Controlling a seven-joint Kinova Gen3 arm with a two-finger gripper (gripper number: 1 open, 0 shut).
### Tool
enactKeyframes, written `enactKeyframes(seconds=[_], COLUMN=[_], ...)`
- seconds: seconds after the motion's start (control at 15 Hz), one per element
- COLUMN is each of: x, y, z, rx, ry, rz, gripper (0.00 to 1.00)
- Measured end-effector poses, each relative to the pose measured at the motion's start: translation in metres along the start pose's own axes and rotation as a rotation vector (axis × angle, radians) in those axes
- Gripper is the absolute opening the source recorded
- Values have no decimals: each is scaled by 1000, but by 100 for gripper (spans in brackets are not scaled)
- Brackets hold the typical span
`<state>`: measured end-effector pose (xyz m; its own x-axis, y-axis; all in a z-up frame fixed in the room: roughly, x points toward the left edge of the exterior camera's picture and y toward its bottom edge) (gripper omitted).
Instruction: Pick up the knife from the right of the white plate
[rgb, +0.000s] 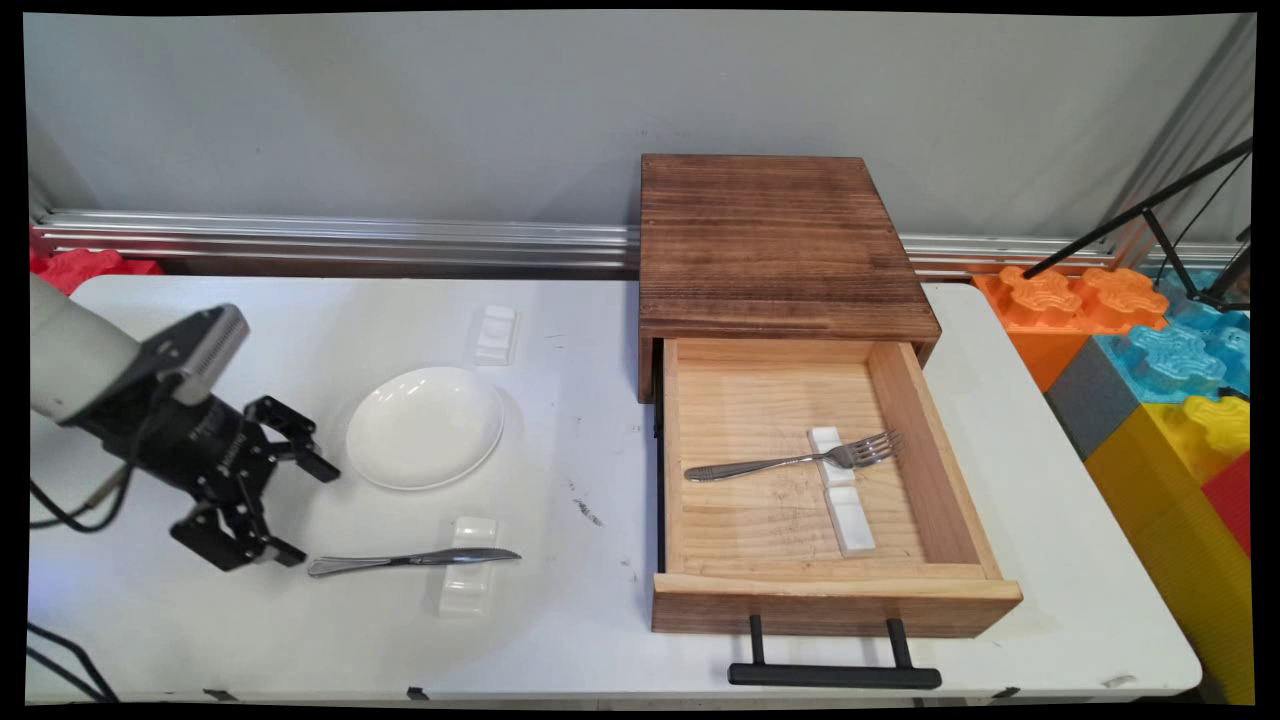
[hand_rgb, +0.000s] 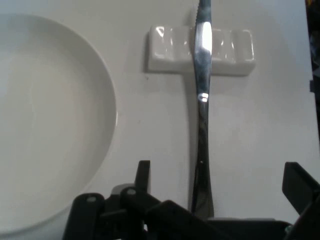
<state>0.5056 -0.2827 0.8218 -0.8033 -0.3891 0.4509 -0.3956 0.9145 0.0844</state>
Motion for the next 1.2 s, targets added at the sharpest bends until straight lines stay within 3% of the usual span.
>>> enactKeyframes(seconds=[0.67, 1.2], x=[8, 12], y=[5, 6], z=[62, 85], rx=[32, 36], ry=[42, 52], rz=[40, 52], gripper=[100, 100])
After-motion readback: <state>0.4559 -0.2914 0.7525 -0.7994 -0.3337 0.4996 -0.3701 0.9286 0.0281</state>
